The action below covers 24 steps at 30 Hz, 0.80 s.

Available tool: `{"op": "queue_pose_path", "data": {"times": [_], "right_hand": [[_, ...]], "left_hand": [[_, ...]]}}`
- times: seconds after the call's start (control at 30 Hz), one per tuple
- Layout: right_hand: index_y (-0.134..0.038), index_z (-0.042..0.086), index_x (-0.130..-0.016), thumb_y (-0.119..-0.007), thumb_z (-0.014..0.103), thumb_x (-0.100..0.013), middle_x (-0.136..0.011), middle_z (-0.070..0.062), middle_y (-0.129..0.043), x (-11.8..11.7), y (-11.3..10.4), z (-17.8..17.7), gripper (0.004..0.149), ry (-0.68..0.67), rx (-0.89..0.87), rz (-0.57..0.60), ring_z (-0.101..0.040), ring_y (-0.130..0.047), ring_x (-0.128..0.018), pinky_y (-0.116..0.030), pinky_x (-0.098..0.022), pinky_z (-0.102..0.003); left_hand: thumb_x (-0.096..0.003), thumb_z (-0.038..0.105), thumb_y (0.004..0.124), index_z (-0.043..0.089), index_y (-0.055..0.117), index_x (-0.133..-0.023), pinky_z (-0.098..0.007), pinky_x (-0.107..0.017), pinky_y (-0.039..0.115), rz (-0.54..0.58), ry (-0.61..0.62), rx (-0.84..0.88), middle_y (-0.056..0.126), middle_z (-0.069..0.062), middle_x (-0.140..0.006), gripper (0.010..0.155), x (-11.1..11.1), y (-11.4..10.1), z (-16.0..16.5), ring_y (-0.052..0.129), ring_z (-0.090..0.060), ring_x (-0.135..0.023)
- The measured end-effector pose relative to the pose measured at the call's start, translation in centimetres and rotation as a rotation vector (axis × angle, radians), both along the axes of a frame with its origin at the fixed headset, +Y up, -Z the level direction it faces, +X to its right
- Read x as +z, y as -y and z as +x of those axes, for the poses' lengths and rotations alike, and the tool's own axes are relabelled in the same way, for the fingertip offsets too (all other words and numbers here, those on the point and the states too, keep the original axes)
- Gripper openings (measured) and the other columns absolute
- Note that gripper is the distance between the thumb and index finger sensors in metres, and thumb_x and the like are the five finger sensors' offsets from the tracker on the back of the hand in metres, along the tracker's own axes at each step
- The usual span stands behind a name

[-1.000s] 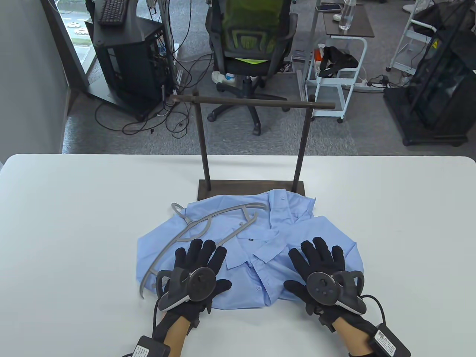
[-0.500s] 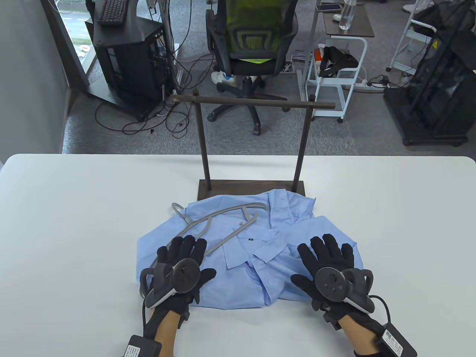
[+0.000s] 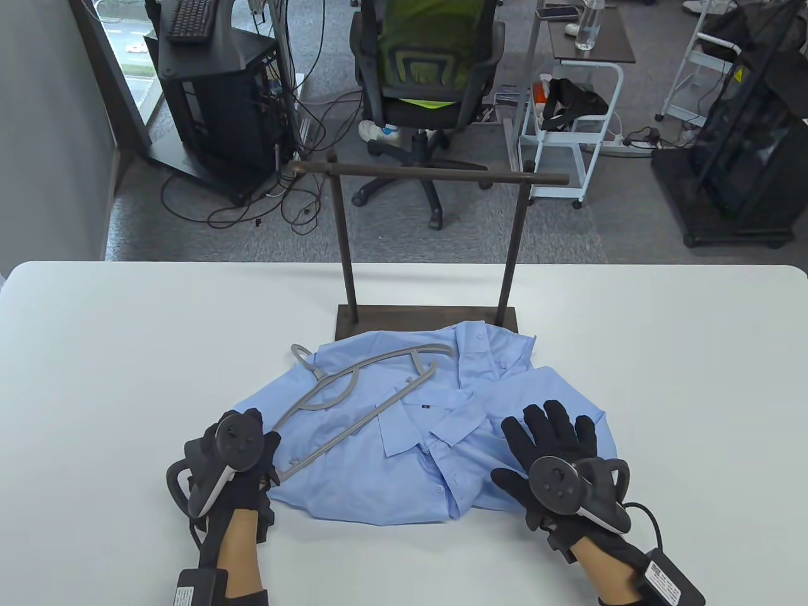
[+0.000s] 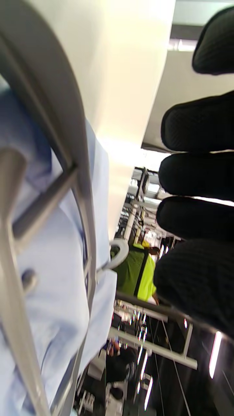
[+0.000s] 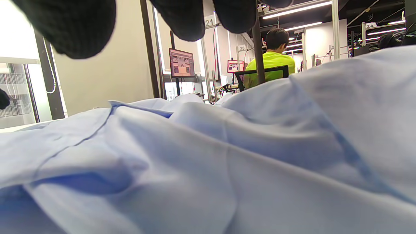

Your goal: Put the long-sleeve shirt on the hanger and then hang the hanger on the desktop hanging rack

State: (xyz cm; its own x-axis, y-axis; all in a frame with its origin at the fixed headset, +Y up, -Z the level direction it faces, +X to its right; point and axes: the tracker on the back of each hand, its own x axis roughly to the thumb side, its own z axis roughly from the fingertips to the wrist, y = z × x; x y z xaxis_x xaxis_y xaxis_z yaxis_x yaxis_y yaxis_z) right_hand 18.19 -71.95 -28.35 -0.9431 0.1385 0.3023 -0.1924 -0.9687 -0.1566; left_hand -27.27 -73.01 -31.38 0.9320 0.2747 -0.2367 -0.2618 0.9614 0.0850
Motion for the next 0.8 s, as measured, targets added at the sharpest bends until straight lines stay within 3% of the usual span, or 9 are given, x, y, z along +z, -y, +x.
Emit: {"op": "queue_pose_path", "data": {"times": [0.4,0.8], "right_hand": [[-0.066,0.027,-0.105,-0.08,0.064,-0.039,-0.109,-0.017,-0.054,0.5,0.2,-0.6,0.076,-0.001,0.026,-0.015,-0.048,-0.047,-0.104,-0.036,-0.069,-0.076],[-0.067,0.027,-0.104,-0.08,0.063,-0.04,-0.109,-0.017,-0.055,0.4,0.4,-0.9,0.076,-0.004,0.03,-0.043,-0.048,-0.047,-0.103,-0.036,-0.069,-0.076]], "left_hand": [[-0.0433,0.04,0.091,0.009,0.091,-0.09,-0.081,-0.05,0.062,-0.134,-0.08,-0.058,0.075,-0.028,-0.1,0.057,-1.8,2.6,0.6,0.078,-0.057,-0.089],[-0.0439,0.041,0.09,0.006,0.094,-0.087,-0.081,-0.051,0.06,-0.183,-0.102,-0.084,0.072,-0.03,-0.101,0.056,-2.3,3.8,0.8,0.075,-0.058,-0.09]]}}
